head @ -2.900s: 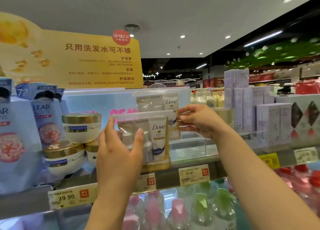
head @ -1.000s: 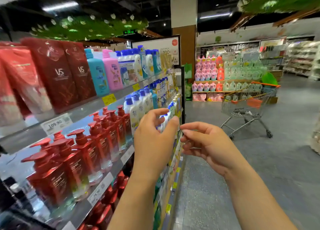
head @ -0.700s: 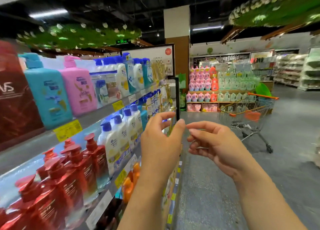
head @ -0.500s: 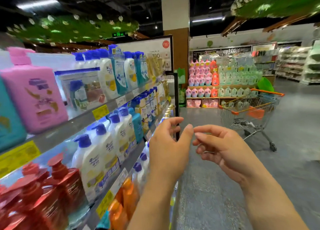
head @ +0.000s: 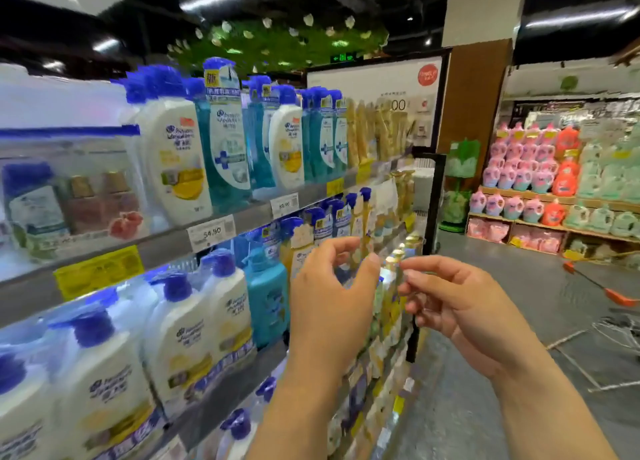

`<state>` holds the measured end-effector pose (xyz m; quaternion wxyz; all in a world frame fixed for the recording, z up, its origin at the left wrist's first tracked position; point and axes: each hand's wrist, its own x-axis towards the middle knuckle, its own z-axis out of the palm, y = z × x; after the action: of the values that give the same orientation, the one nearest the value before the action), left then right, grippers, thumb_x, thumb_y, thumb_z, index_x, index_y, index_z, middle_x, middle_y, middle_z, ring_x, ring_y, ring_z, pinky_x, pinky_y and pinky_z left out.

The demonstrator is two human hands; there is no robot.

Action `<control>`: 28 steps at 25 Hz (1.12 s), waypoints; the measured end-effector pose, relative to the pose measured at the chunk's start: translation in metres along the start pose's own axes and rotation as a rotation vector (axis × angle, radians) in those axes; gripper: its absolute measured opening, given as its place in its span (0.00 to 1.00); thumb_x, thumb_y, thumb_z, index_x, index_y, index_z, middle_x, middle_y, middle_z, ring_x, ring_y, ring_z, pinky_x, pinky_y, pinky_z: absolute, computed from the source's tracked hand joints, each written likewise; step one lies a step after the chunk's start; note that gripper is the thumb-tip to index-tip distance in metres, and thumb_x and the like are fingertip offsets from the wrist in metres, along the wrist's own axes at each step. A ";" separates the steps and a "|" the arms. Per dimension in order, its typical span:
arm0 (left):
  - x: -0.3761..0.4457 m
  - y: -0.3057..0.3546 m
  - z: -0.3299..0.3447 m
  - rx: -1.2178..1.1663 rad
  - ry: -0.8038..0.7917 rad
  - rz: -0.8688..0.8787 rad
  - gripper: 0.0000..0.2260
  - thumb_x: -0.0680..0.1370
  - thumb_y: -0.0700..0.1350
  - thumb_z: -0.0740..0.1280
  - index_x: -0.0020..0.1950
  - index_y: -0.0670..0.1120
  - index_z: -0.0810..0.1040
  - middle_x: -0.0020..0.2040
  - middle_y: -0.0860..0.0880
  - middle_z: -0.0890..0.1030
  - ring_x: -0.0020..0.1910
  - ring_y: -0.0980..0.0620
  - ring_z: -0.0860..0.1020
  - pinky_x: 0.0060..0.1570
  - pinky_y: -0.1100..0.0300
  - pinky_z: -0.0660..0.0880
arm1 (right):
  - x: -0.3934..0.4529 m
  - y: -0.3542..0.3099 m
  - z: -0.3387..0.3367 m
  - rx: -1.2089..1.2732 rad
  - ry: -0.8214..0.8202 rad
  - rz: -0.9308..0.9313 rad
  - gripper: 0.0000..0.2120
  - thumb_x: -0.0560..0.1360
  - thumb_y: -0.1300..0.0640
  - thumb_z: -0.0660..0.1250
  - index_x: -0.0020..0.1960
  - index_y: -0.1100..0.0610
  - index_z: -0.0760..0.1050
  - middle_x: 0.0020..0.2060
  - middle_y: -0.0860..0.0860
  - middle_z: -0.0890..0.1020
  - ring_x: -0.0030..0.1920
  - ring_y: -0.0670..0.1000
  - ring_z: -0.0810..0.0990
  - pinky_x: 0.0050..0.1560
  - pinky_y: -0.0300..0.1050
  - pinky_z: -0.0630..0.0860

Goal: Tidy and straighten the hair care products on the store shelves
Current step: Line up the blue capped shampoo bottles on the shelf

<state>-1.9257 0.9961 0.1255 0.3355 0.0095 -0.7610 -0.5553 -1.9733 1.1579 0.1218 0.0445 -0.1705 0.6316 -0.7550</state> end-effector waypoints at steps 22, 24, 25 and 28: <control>0.279 0.004 -0.036 1.123 0.740 0.232 0.33 0.71 0.50 0.74 0.73 0.50 0.64 0.73 0.35 0.62 0.72 0.35 0.60 0.67 0.41 0.64 | 0.391 -0.038 0.127 -0.496 -0.143 -0.568 0.42 0.75 0.49 0.73 0.80 0.53 0.52 0.72 0.58 0.65 0.68 0.57 0.68 0.60 0.47 0.67; 0.291 0.001 -0.038 1.207 0.742 0.094 0.34 0.73 0.53 0.73 0.74 0.55 0.59 0.75 0.35 0.57 0.74 0.35 0.57 0.68 0.40 0.62 | 0.402 -0.032 0.136 -0.490 -0.163 -0.559 0.48 0.73 0.48 0.75 0.81 0.53 0.45 0.72 0.60 0.63 0.68 0.60 0.69 0.60 0.48 0.69; 0.296 -0.001 -0.037 1.236 0.753 0.031 0.35 0.73 0.55 0.72 0.75 0.57 0.57 0.75 0.34 0.56 0.74 0.35 0.55 0.69 0.40 0.62 | 0.406 -0.029 0.140 -0.497 -0.185 -0.549 0.51 0.72 0.47 0.75 0.80 0.52 0.42 0.72 0.61 0.63 0.67 0.61 0.71 0.61 0.51 0.71; 0.306 -0.005 -0.037 1.335 0.789 -0.048 0.35 0.74 0.57 0.71 0.75 0.60 0.56 0.72 0.35 0.60 0.69 0.35 0.61 0.65 0.42 0.66 | 0.415 -0.021 0.151 -0.580 -0.201 -0.577 0.56 0.71 0.43 0.76 0.79 0.48 0.35 0.70 0.63 0.68 0.62 0.65 0.77 0.55 0.59 0.77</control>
<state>-2.1455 0.8450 0.2803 0.4928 0.4230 -0.7582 0.0584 -2.3120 0.9035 0.2473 -0.1570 -0.4186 0.7368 -0.5071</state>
